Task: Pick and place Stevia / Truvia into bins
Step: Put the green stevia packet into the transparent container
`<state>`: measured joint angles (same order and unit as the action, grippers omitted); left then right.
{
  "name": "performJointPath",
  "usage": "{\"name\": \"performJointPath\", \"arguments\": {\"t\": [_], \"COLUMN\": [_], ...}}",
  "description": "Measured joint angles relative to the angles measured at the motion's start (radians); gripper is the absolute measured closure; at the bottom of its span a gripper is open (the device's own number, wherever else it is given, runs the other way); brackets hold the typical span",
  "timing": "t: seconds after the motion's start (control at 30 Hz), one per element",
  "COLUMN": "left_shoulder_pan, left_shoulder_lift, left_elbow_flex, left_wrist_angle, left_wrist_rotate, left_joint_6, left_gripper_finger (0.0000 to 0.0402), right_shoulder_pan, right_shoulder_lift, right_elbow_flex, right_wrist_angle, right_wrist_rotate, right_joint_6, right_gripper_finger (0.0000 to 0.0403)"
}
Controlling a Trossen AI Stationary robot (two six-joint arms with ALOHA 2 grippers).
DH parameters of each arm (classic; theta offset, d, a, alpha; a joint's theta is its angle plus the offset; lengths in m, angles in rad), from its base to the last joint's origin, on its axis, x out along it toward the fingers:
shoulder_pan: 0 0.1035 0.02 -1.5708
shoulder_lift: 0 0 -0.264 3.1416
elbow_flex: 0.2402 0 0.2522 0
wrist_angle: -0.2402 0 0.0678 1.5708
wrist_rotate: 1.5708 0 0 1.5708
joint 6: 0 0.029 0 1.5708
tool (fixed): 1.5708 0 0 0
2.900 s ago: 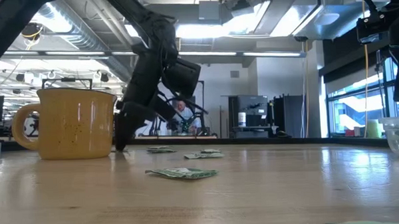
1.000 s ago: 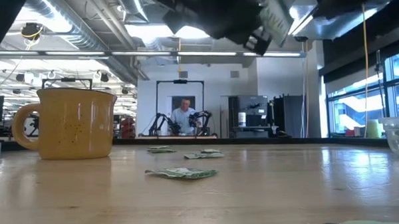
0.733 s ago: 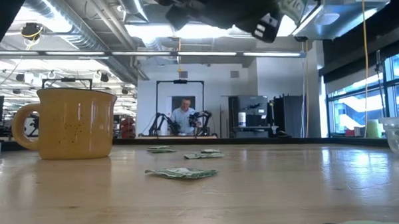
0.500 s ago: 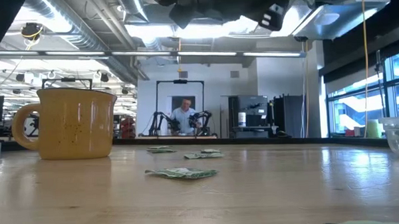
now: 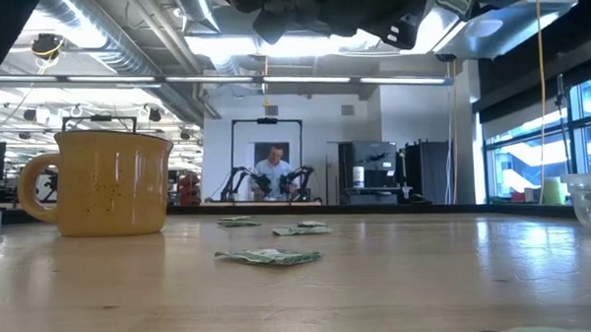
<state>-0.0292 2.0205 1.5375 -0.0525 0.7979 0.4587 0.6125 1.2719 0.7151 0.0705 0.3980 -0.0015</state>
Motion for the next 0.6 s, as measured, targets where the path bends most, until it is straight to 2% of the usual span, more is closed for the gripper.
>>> {"name": "performJointPath", "arguments": {"t": [0.2,0.3,0.43,0.6], "left_shoulder_pan": [0.0,0.0,0.011,0.003], "left_shoulder_lift": [0.0,0.0,-0.011,-0.025], "left_elbow_flex": [0.0,0.0,0.0,0.001], "left_wrist_angle": [-0.004,-0.032,-0.166,-0.358], "left_wrist_rotate": [-0.002,-0.003,-0.018,-0.125], "left_joint_6": [0.001,0.0,0.0,0.015], "left_gripper_finger": [0.0369,0.0345,0.0312,0.0294], "right_shoulder_pan": [0.0,0.0,0.0,0.001], "right_shoulder_lift": [0.0,0.0,-0.016,-0.063], "right_elbow_flex": [0.0,0.0,0.001,0.041], "right_wrist_angle": [0.0,-0.001,-0.045,-0.285], "right_wrist_rotate": [0.0,0.0,0.0,-0.001], "right_joint_6": [0.023,0.041,0.106,0.305], "right_gripper_finger": [0.039,0.0389,0.0387,0.0397]}}
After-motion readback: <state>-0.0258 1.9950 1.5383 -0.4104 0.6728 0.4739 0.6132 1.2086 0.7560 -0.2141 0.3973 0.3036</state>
